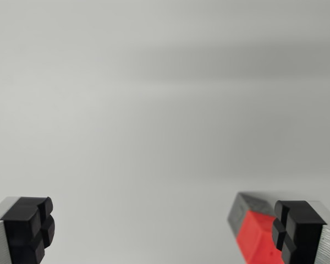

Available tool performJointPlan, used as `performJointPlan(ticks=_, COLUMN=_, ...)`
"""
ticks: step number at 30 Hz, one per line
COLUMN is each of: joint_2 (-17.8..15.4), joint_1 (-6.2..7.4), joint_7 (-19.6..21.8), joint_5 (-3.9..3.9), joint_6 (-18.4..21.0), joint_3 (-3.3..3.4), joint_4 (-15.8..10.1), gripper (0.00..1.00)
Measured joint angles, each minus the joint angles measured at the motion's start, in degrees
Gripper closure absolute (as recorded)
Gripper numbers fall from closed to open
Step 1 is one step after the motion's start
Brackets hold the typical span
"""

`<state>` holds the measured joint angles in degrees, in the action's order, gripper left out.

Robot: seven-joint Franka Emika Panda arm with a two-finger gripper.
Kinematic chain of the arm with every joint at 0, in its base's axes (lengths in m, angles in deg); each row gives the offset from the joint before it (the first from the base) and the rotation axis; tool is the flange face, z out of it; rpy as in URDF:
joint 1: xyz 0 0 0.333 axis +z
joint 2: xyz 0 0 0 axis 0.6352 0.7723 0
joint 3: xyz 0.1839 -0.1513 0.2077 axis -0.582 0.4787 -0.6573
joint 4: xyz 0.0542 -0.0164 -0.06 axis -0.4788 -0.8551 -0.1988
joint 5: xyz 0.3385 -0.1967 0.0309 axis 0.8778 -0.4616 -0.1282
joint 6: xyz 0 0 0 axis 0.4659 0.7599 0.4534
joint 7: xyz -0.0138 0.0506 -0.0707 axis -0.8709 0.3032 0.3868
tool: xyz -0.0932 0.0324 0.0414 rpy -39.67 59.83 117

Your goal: Destack cube

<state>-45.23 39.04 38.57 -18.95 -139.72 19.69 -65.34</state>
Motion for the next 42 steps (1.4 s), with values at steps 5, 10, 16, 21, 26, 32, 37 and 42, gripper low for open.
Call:
performJointPlan(ticks=5, joint_2=-0.8, joint_1=-0.26, joint_7=0.0, joint_5=0.09, joint_6=-1.0, joint_3=0.45, joint_4=-2.0, gripper=0.0)
performJointPlan(ticks=10, joint_2=-1.6, joint_1=-0.56, joint_7=0.0, joint_5=0.17, joint_6=-2.1, joint_3=0.88, joint_4=-4.0, gripper=0.0)
performJointPlan(ticks=16, joint_2=-2.6, joint_1=-1.01, joint_7=0.0, joint_5=0.29, joint_6=-3.5, joint_3=1.47, joint_4=-6.7, gripper=0.0)
performJointPlan(ticks=21, joint_2=-3.5, joint_1=-1.42, joint_7=0.0, joint_5=0.36, joint_6=-5.0, joint_3=2.13, joint_4=-9.3, gripper=0.0)
performJointPlan(ticks=26, joint_2=-4.3, joint_1=-1.87, joint_7=0.0, joint_5=0.4, joint_6=-6.2, joint_3=2.68, joint_4=-11.5, gripper=0.0)
performJointPlan(ticks=32, joint_2=-5.2, joint_1=-2.5, joint_7=-0.2, joint_5=0.44, joint_6=-7.9, joint_3=3.43, joint_4=-14.3, gripper=0.0)
performJointPlan(ticks=37, joint_2=-5.9, joint_1=-3.1, joint_7=-0.4, joint_5=0.48, joint_6=-9.5, joint_3=4.19, joint_4=-16.8, gripper=0.0)
performJointPlan(ticks=42, joint_2=-6.4, joint_1=-3.67, joint_7=-0.6, joint_5=0.5, joint_6=-11.0, joint_3=4.94, joint_4=-19.1, gripper=0.0)
